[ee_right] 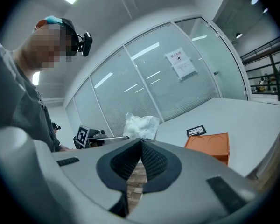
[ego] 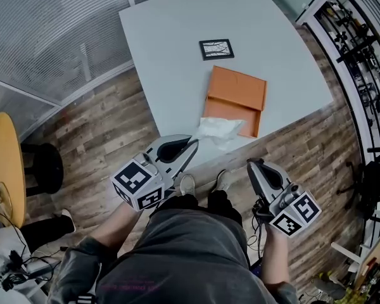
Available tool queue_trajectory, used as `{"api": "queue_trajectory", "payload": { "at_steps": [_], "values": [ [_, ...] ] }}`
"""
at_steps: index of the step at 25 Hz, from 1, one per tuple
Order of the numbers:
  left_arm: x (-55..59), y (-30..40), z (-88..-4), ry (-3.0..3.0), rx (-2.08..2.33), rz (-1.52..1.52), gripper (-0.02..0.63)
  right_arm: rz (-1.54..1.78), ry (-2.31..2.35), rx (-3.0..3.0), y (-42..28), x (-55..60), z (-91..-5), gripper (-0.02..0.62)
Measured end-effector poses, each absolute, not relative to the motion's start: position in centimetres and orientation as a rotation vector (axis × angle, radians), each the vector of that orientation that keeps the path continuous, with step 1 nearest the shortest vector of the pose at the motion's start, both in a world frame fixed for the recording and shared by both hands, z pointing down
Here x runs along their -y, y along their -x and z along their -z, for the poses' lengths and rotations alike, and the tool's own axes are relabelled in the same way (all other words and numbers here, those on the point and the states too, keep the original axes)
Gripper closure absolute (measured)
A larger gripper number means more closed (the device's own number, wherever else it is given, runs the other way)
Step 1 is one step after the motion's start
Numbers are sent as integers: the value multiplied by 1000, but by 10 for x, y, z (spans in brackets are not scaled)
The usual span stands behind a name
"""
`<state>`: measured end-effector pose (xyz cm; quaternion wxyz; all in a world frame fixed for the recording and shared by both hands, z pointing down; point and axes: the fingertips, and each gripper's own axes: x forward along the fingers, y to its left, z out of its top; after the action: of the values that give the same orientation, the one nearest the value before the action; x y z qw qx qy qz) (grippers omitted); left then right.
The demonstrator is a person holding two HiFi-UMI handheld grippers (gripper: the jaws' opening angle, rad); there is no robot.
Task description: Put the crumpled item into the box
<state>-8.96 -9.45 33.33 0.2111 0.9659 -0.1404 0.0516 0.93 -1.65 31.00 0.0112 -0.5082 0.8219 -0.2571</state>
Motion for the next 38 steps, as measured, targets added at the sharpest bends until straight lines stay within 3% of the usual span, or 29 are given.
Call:
{"api": "queue_trajectory", "payload": {
  "at_steps": [38],
  "values": [
    [147,-40,-440,-2485,642,-462,575,1057,1234,-2647,-153,88,-375,594]
  ]
}}
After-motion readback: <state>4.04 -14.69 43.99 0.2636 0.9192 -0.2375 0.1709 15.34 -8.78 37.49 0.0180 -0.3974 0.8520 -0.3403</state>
